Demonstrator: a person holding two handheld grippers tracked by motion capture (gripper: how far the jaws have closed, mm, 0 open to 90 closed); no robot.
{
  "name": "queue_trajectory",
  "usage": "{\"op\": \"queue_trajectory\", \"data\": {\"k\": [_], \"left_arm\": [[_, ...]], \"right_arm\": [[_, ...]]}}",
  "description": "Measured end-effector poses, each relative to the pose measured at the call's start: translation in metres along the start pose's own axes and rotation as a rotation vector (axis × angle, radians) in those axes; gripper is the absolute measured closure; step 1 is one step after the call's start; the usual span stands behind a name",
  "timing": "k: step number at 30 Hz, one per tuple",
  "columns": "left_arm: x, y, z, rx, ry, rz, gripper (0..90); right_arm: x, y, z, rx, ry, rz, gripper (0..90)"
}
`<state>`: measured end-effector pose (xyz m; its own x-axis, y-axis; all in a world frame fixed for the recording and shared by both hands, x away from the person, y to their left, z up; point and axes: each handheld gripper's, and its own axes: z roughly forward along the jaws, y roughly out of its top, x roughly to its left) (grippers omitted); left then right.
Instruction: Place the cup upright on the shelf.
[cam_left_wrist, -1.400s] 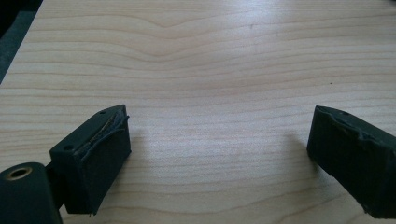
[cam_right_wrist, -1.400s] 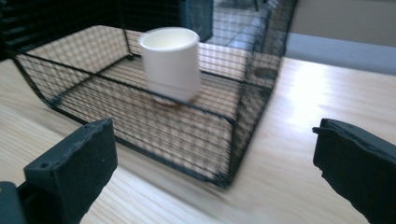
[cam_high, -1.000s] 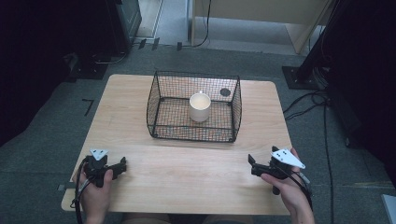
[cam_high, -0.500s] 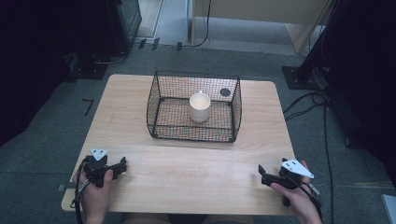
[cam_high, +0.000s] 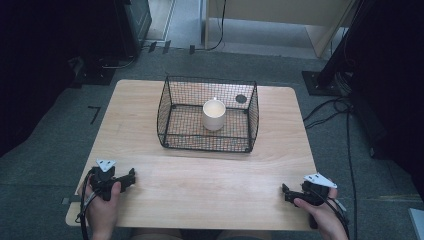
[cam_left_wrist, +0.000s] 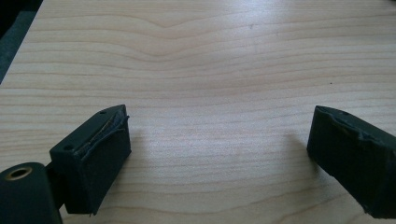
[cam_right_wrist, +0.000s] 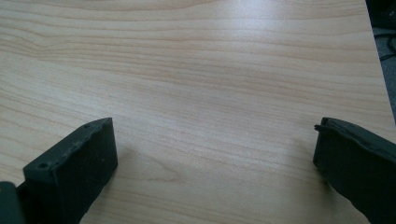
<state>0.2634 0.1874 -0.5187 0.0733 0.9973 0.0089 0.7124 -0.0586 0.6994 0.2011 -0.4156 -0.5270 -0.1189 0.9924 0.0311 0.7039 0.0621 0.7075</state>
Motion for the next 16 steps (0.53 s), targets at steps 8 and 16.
{"op": "queue_trajectory", "data": {"k": [8,16], "left_arm": [[0.0000,-0.0001,-0.0001,0.000,0.000,0.001,6.4],[-0.0003,0.0000,0.0000,0.000,-0.005,0.006,6.4]], "right_arm": [[-0.0014,-0.0002,0.0001,-0.005,-0.015,0.012,0.0],[-0.0034,-0.0018,-0.0018,-0.007,-0.033,0.028,0.3]]}}
